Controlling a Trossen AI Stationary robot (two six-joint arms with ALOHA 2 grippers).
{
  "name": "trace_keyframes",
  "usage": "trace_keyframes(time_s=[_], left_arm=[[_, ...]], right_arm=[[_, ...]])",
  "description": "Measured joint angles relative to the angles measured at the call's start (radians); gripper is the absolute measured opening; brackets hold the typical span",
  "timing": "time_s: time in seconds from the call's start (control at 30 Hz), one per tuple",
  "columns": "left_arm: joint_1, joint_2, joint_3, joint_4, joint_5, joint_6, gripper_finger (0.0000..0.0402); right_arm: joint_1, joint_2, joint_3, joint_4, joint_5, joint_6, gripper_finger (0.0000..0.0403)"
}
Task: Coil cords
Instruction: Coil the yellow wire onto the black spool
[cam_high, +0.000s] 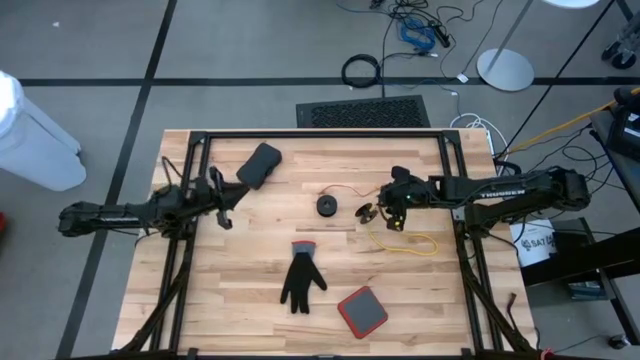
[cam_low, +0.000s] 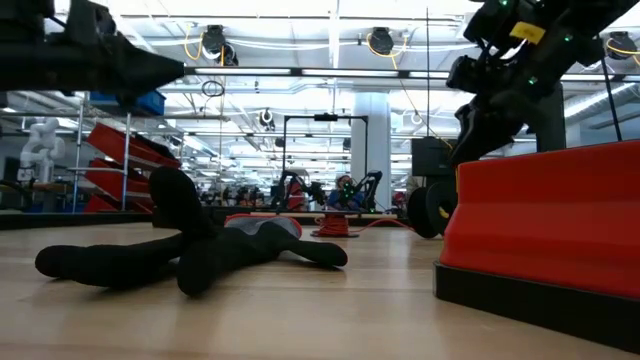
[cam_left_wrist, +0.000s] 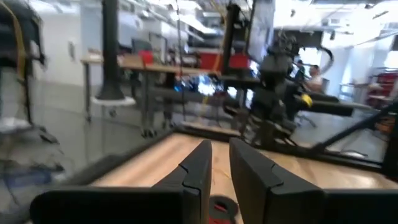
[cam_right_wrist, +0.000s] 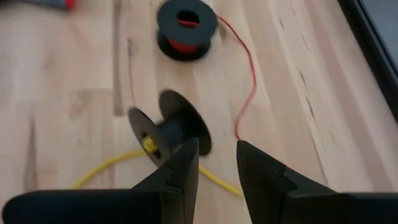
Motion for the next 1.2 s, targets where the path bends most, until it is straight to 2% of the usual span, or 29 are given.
trace_keyframes(time_s=[0.13, 0.23, 0.3, 0.43, 0.57, 0.7, 0.87, 1.2], left_arm=[[-0.003, 0.066, 0.0, 0.002, 0.036, -0.113, 0.0063], [-0.014, 0.115, 0.0, 0.008, 0.127, -0.142, 0.0063], [-0.021, 0.148, 0.0, 0.009, 0.137, -0.148, 0.0064], [-0.048, 0.221, 0.0, 0.013, 0.112, -0.142, 0.0076], [-0.072, 0.292, 0.0, 0.044, 0.033, -0.117, 0.0117], [-0.089, 0.34, 0.0, 0.156, 0.058, -0.091, 0.0143], [-0.098, 0.365, 0.0, 0.269, 0.032, -0.042, 0.0146], [-0.098, 0.421, 0.0, 0.272, 0.016, -0.045, 0.0146]], right_arm=[[-0.017, 0.027, 0.0, 0.032, -0.043, -0.014, 0.0095], [-0.033, 0.064, 0.0, 0.033, -0.076, -0.028, 0.0095], [-0.039, 0.089, 0.0, 0.033, -0.078, -0.04, 0.0095], [-0.051, 0.128, -0.001, 0.049, -0.123, -0.064, 0.0095], [-0.059, 0.149, -0.001, 0.066, -0.147, -0.07, 0.0095], [-0.059, 0.149, -0.001, 0.067, -0.152, -0.07, 0.0095], [-0.059, 0.148, -0.001, 0.066, -0.153, -0.064, 0.0095], [-0.059, 0.045, -0.001, 0.049, -0.124, -0.047, 0.0095]])
